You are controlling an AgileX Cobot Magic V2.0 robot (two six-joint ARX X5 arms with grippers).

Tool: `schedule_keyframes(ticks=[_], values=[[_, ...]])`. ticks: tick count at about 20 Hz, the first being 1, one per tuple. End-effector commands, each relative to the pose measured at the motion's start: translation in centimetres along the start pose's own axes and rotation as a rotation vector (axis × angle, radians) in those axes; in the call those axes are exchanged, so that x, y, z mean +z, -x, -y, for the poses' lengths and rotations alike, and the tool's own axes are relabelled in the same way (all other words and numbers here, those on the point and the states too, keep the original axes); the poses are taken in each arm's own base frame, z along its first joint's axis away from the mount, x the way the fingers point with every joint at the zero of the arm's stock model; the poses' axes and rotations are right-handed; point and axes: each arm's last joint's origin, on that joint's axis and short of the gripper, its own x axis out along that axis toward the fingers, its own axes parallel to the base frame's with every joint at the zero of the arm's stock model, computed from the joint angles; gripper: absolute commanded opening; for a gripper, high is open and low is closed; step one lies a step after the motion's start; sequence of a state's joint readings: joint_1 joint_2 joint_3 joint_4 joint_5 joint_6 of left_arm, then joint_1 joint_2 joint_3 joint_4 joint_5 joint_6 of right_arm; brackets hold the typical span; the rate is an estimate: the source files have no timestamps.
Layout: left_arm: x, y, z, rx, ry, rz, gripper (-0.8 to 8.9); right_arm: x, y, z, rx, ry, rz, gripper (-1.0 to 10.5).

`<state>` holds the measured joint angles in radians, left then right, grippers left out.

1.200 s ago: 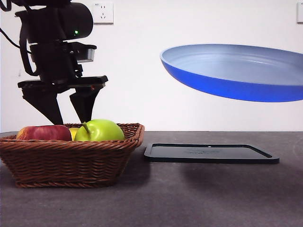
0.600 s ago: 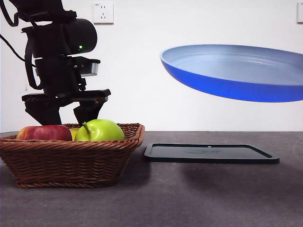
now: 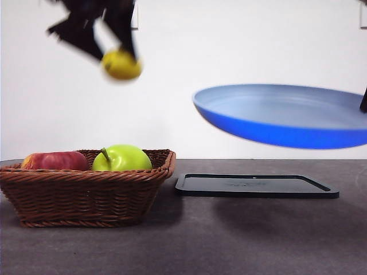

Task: Take the lemon from the basket,put the lemon in the plate,hand out the plate

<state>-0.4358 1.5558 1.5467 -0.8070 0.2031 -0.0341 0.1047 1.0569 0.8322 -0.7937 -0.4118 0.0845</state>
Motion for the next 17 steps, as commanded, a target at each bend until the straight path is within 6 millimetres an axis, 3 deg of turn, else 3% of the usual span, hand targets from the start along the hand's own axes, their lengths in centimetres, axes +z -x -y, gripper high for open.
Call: schedule_keyframes(ticks=[1, 5, 9, 13, 17], values=[[1.5, 1.5, 2.8, -0.247, -0.077, 0.078, 2.15, 1.0, -0.8, 0.2, 0.012, -0.029, 0.014, 0.0], [0.3, 1.2, 10.1, -0.384, -0.241, 0.025, 2.15, 1.3, -1.5, 0.3, 0.089, -0.081, -0.008, 0.0], [-1.7, 0.1, 16.0, -0.226, -0.444, 0.023, 2.15, 1.3, -1.5, 0.3, 0.089, -0.085, -0.009, 0.0], [-3.3, -2.9, 18.8, -0.172, -0.511, -0.04, 2.15, 1.3, -1.5, 0.3, 0.089, -0.089, -0.012, 0.0], [-4.7, -7.2, 19.6, -0.157, -0.527, -0.152, 2.19, 1.1, -1.5, 0.3, 0.086, -0.098, -0.03, 0.0]])
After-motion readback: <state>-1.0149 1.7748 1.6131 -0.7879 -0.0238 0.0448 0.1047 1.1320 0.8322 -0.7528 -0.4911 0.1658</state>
